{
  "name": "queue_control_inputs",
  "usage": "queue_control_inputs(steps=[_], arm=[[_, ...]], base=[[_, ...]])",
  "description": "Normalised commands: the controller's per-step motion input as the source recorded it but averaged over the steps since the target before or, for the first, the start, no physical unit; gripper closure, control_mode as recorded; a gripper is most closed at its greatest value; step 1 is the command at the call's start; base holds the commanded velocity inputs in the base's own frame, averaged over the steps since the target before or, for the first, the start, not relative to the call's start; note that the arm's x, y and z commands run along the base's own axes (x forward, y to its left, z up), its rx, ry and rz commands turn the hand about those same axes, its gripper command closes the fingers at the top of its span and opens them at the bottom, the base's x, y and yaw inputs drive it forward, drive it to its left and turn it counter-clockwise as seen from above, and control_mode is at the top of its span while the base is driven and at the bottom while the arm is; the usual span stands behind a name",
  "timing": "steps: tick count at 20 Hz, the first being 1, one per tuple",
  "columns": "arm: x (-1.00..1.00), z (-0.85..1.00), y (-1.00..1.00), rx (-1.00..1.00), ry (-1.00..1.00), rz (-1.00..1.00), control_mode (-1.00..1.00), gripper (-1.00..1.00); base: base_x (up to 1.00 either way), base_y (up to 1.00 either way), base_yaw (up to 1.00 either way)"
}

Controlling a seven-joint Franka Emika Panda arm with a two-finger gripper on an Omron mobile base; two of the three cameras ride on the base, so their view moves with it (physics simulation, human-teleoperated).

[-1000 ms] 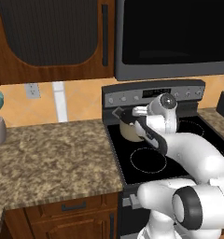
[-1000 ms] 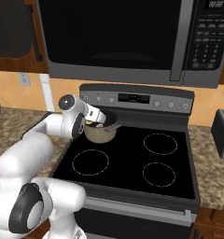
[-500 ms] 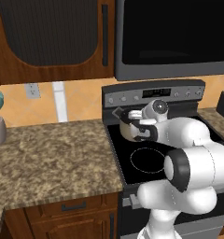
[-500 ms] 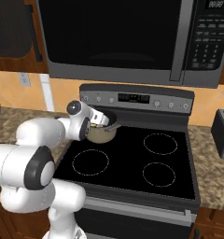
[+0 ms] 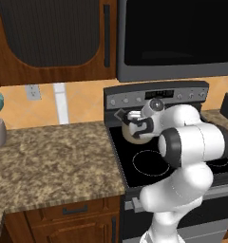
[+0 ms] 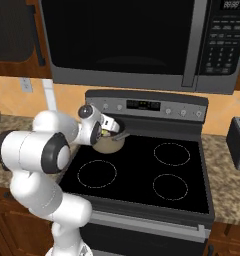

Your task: Put the garlic and lemon wedge in the pot. Retrieve the spatula and lightly stir the vegetables in the pot.

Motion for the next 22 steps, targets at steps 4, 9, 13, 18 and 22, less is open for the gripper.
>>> queue_control_inputs(steps=[4,9,13,18,22], arm=[[0.3,-0.22,0.0,0.0,0.1,0.0,-1.0,-1.0],[0.01,-0.06,0.0,0.0,0.0,0.0,-1.0,-1.0],[-0.03,0.06,0.0,0.0,0.0,0.0,-1.0,-1.0],[-0.57,0.84,-0.03,0.02,-0.09,0.0,-1.0,-1.0],[-0.95,1.0,-0.02,0.06,-0.04,0.0,-1.0,-1.0]], base=[[0.0,0.0,0.0],[0.0,0.0,0.0],[0.0,0.0,0.0],[0.0,0.0,0.0],[0.0,0.0,0.0]])
